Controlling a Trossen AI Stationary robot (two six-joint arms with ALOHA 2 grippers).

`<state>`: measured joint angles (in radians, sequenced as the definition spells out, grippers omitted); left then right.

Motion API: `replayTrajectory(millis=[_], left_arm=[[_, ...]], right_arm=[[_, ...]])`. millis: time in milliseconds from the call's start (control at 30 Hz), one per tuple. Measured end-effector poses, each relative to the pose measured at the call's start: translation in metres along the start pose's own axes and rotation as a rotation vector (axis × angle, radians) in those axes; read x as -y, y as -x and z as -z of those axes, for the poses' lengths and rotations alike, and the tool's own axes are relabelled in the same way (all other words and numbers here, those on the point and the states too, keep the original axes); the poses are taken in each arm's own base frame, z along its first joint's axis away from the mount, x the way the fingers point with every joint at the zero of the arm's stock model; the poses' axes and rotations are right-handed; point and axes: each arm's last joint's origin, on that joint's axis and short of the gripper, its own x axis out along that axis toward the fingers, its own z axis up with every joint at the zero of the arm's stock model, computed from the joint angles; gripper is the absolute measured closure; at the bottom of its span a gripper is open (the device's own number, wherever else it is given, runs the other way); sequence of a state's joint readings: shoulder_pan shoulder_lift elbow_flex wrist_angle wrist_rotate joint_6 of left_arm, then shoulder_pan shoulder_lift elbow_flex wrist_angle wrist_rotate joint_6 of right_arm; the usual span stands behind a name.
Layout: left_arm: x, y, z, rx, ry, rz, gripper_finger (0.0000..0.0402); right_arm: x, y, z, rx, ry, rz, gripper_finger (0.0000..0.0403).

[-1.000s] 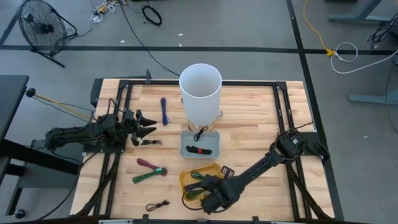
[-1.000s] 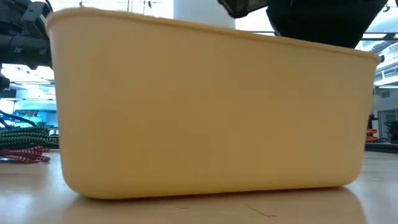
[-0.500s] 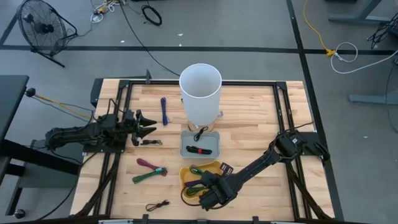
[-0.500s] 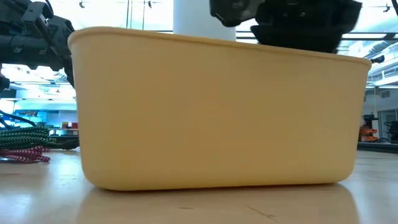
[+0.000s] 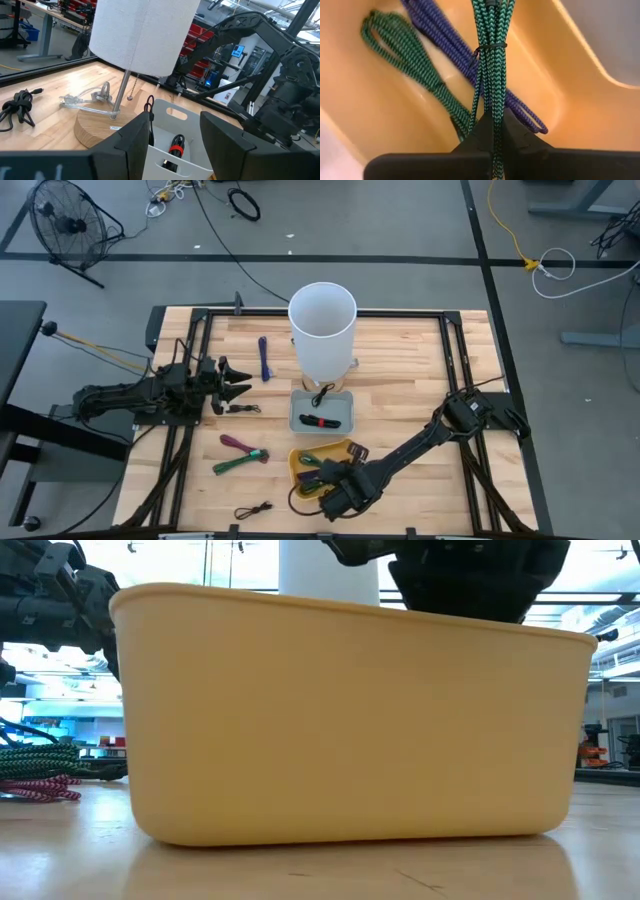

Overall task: Pick & Place USB Port
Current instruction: Put the green charger cable into the yellow bin

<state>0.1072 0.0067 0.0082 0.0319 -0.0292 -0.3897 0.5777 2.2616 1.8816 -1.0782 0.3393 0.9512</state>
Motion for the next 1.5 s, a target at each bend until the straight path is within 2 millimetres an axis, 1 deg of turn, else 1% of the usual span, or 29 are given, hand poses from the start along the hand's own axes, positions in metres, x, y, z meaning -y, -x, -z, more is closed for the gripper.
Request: replayTrajectory(millis=[133, 300, 467, 633, 1067, 1333, 1500], left_arm=[[0.000, 0.000, 0.000, 0.000, 0.000, 0.000, 0.0220], [0.000, 0.000, 0.000, 0.000, -0.004, 0.000, 0.0220], [0.000, 0.000, 0.000, 0.000, -0.005, 0.000, 0.0220], [0.000, 0.000, 0.000, 0.000, -0.006, 0.000, 0.0220], [0.000, 0.000, 0.000, 0.000, -0.008, 0.000, 0.0220], [0.000, 0.000, 0.000, 0.000, -0.008, 0.000, 0.0220], [0.000, 0.000, 0.000, 0.000, -0.008, 0.000, 0.0220]], right_arm=[[-0.001, 0.000, 0.001, -0.007, 0.097, -0.006, 0.0399], [-0.001, 0.000, 0.002, -0.060, 0.126, -0.051, 0.0399], [0.001, -0.001, -0.001, -0.082, 0.067, -0.062, 0.0398], [0.007, -0.005, -0.009, -0.122, 0.023, -0.082, 0.0398], [0.021, -0.013, -0.026, -0.112, -0.141, -0.048, 0.0398], [0.028, -0.016, -0.033, -0.114, -0.166, -0.039, 0.0398], [0.029, -0.016, -0.034, -0.117, -0.129, -0.043, 0.0394]])
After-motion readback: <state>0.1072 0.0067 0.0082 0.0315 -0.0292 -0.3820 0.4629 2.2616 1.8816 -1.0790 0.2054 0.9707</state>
